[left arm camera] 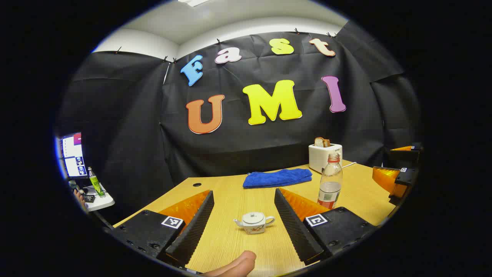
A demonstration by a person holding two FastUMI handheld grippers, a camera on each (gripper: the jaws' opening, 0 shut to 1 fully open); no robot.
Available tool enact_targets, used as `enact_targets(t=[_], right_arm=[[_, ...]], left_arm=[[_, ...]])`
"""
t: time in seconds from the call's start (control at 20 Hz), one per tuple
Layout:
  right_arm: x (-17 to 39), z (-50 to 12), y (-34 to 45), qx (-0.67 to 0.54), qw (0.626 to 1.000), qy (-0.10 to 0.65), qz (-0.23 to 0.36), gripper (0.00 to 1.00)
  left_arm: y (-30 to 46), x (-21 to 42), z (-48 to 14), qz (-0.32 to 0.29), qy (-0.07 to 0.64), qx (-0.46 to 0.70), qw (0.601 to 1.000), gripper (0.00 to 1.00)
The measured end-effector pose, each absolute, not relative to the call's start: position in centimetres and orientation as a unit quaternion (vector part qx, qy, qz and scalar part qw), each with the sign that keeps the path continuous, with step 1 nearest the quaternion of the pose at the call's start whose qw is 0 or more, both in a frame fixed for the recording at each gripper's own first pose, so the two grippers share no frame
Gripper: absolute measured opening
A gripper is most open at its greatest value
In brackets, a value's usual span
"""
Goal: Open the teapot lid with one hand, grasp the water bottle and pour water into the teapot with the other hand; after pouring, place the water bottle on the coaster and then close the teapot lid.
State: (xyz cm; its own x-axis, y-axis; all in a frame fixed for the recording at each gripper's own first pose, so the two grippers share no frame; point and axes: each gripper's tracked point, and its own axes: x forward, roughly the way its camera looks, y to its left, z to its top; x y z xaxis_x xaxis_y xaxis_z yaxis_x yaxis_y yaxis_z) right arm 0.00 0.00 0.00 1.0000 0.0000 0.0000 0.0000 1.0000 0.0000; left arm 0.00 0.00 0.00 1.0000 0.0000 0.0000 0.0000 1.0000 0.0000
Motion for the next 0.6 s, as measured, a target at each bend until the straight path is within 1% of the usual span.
enact_targets(t=[0.05, 0.15, 0.2, 0.25, 0.3, 0.35, 0.5, 0.55, 0.6], right_arm=[[0.0, 0.0, -0.2, 0.006, 1.000, 0.001, 0.002, 0.98], [0.3, -0.6, -0.7, 0.022, 1.000, 0.011, 0.003, 0.93], [0.5, -0.7, -1.0, 0.022, 1.000, 0.014, -0.002, 0.98], [0.5, -0.7, -1.2, 0.020, 1.000, 0.015, -0.004, 0.95], [0.6, -0.7, -1.2, 0.019, 1.000, 0.016, -0.003, 0.95], [0.6, -0.6, -1.1, 0.020, 1.000, 0.016, 0.000, 0.98], [0.6, -0.8, -1.1, 0.017, 1.000, 0.015, 0.002, 0.93], [0.7, -0.8, -1.1, 0.015, 1.000, 0.015, 0.001, 0.93], [0.8, -1.0, -1.0, 0.012, 1.000, 0.017, 0.000, 0.95]], left_arm=[[0.0, 0.0, -0.2, -0.001, 0.005, -0.005, 1.000, 0.99], [-0.2, 0.1, -0.4, -0.007, 0.011, -0.022, 1.000, 0.99], [-0.2, 0.2, -0.5, -0.007, 0.013, -0.029, 0.999, 0.99], [-0.2, 0.2, -0.5, -0.007, 0.014, -0.033, 0.999, 0.99], [-0.2, 0.2, -0.6, -0.007, 0.015, -0.033, 0.999, 0.99], [0.0, 0.4, -0.7, -0.006, 0.015, -0.030, 0.999, 0.99], [0.5, 0.9, -1.1, 0.000, 0.022, -0.034, 0.999, 0.99], [0.4, 0.9, -1.3, 0.000, 0.024, -0.038, 0.999, 0.99], [0.3, 1.0, -1.5, 0.000, 0.028, -0.041, 0.999, 0.99]])
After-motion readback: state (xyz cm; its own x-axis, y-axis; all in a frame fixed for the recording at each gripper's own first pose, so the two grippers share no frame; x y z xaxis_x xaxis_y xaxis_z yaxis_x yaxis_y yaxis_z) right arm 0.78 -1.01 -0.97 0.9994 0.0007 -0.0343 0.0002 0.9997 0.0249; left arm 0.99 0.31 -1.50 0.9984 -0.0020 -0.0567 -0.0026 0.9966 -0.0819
